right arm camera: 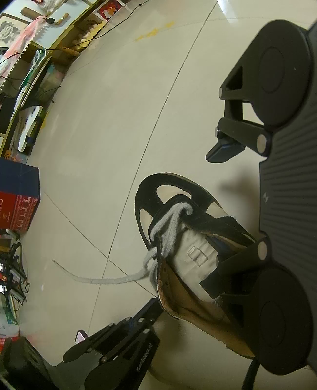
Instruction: Lace up shoes with both hands
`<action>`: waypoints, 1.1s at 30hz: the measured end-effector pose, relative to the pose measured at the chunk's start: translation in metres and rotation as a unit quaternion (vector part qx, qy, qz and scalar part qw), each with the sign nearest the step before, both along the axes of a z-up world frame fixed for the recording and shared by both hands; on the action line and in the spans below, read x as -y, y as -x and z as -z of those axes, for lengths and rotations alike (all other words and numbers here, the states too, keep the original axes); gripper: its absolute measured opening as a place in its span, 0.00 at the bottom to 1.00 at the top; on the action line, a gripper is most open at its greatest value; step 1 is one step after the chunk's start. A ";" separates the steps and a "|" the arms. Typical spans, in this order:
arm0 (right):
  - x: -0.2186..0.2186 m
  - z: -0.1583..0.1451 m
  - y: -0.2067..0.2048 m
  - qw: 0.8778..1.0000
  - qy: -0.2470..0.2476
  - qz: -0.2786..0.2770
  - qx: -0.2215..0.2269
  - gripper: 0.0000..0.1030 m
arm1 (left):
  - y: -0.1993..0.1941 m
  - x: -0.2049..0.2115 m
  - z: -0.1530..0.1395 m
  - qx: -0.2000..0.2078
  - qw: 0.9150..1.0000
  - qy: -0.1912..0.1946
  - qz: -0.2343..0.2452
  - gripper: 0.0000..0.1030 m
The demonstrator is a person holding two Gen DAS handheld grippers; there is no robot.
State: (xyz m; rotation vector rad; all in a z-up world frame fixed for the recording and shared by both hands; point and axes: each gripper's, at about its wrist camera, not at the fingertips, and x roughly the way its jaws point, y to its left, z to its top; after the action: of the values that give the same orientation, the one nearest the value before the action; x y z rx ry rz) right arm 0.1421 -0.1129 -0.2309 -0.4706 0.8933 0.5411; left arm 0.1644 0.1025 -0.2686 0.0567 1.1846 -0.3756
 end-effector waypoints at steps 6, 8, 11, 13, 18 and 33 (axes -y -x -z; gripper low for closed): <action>-0.002 0.000 0.000 1.000 0.001 0.000 0.001 0.64 | 0.002 -0.023 0.008 -0.020 0.998 -0.006 -0.057 0.00; -0.003 0.001 0.000 1.000 0.000 -0.001 0.001 0.64 | 0.003 -0.032 0.008 -0.018 0.997 0.021 -0.066 0.01; -0.005 0.001 -0.001 1.000 0.000 -0.003 0.001 0.64 | 0.004 -0.034 0.004 -0.005 0.997 0.055 -0.050 0.10; -0.008 0.000 0.000 1.000 -0.001 -0.006 0.002 0.64 | 0.004 -0.029 0.001 0.006 0.997 0.071 -0.027 0.40; -0.017 -0.005 0.003 1.000 -0.010 -0.021 0.009 0.64 | -0.006 -0.012 0.001 0.030 0.997 0.076 0.010 0.44; -0.006 -0.007 -0.001 1.000 -0.022 0.007 0.005 0.64 | 0.001 -0.022 0.002 0.009 0.999 0.029 -0.016 0.02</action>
State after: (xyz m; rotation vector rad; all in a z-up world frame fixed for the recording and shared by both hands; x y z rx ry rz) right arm 0.1427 -0.1072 -0.2239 -0.4259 0.8728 0.5448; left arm 0.1635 0.1243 -0.2711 -0.0091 1.1543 -0.3811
